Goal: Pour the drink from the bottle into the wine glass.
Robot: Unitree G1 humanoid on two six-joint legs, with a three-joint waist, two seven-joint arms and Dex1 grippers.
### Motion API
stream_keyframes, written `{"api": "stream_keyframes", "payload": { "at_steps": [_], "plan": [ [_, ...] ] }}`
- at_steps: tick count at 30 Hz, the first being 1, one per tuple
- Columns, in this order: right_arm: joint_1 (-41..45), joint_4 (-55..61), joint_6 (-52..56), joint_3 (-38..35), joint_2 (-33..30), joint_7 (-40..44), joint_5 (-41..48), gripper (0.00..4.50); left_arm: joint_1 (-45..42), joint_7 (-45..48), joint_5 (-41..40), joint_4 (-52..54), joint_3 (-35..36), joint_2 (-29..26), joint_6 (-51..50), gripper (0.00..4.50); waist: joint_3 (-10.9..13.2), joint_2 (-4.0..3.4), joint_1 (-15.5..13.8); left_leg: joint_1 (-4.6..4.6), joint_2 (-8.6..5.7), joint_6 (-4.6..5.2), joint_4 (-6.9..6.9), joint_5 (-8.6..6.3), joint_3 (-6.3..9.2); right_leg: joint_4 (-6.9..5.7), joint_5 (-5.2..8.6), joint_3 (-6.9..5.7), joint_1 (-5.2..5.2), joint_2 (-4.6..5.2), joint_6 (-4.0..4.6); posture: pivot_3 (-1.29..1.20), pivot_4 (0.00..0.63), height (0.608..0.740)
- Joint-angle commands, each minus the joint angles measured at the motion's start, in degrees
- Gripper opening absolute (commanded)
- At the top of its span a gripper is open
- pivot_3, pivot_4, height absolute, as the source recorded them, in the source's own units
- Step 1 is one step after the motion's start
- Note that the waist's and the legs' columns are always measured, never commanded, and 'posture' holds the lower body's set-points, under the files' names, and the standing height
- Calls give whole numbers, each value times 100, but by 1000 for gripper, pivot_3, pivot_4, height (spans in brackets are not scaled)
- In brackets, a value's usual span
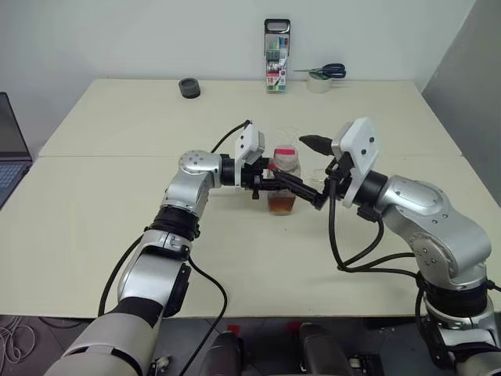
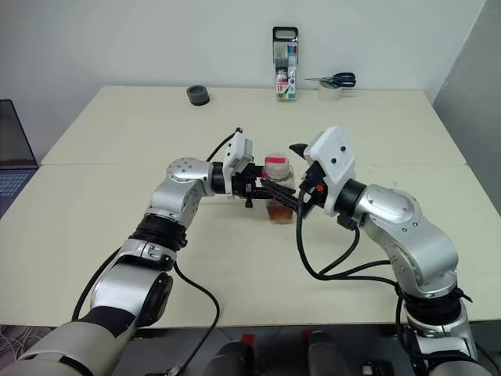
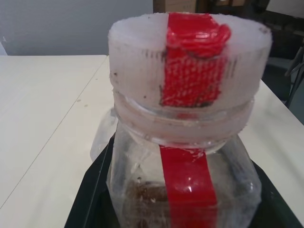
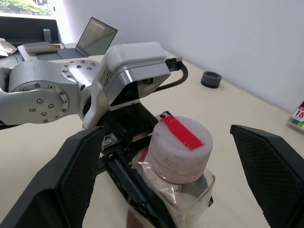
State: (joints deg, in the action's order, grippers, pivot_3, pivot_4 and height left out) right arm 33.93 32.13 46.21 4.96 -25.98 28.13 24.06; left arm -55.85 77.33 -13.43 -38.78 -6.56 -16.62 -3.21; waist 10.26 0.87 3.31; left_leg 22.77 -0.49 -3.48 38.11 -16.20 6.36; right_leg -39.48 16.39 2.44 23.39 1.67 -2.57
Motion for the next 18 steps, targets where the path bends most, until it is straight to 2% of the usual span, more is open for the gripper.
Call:
{"api": "stream_keyframes", "payload": {
  "at_steps": [1, 8, 18],
  "plan": [
    [219, -178, -290, 143, 124, -132, -244, 4500, -227, 87, -112, 94, 108, 0, 67, 1761, 0, 0, 1, -1, 0, 0, 0, 0, 0, 0, 0, 0, 0, 0, 0, 0, 150, 740],
    [289, -523, -499, 127, 235, -234, -524, 4500, -165, 143, -87, 129, 88, 8, 103, 1761, 0, 0, 1, 0, 0, -5, 0, 3, 0, -2, 0, 0, 0, 1, 0, 0, 150, 740],
    [245, -499, -404, -29, 235, -160, -400, 4500, -159, 158, -59, -46, 104, -13, 227, 1761, 0, 0, 2, 0, 0, -4, 0, 2, 0, -2, 0, 0, 1, 1, 0, 0, 150, 740]
  ]
}}
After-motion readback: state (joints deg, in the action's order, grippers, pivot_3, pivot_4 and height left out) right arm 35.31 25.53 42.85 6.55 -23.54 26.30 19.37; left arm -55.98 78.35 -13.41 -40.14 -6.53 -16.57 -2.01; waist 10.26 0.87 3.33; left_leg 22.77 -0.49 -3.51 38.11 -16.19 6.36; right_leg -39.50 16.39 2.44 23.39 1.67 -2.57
